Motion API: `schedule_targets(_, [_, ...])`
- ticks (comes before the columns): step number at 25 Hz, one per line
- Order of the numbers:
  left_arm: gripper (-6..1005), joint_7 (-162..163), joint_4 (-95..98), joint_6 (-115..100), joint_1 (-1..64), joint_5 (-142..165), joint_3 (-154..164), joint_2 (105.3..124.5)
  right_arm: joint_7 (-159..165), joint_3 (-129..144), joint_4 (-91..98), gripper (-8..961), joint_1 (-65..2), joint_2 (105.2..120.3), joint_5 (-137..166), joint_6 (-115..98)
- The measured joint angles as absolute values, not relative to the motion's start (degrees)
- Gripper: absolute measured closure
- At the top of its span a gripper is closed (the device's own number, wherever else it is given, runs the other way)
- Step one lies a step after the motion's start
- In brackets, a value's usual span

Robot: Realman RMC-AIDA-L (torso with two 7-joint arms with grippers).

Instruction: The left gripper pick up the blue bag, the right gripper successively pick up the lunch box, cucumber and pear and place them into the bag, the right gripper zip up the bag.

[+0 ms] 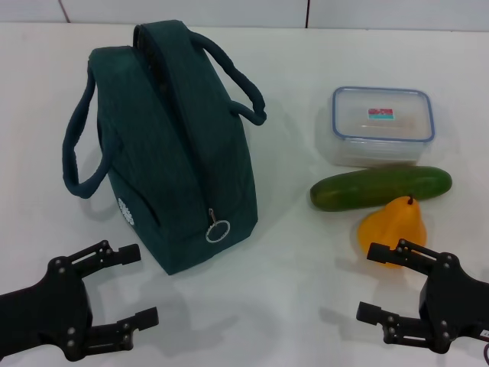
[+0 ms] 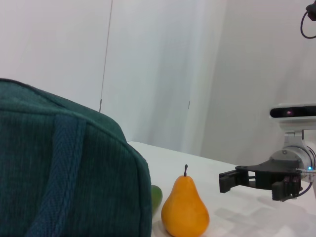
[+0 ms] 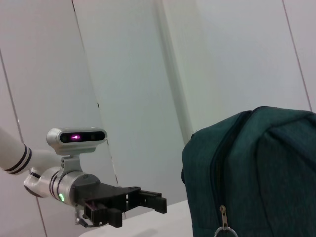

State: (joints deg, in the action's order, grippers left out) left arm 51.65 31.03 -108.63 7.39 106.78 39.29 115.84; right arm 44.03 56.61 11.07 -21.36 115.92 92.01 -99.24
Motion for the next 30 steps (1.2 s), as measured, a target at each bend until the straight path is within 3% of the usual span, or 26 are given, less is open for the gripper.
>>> schedule_targets(17, [127, 57.8, 31.0, -115.1, 8.3, 104.7, 38.9, 115.69, 44.0, 56.4, 11.1, 132, -21.4, 115.92, 92.0, -99.3])
schedule_targets(30, [130, 91.6, 31.4, -116.1, 15.9, 97.9, 28.1, 112.81, 44.1, 56.4, 10.8, 132, -21.5, 115.92, 91.9, -99.2])
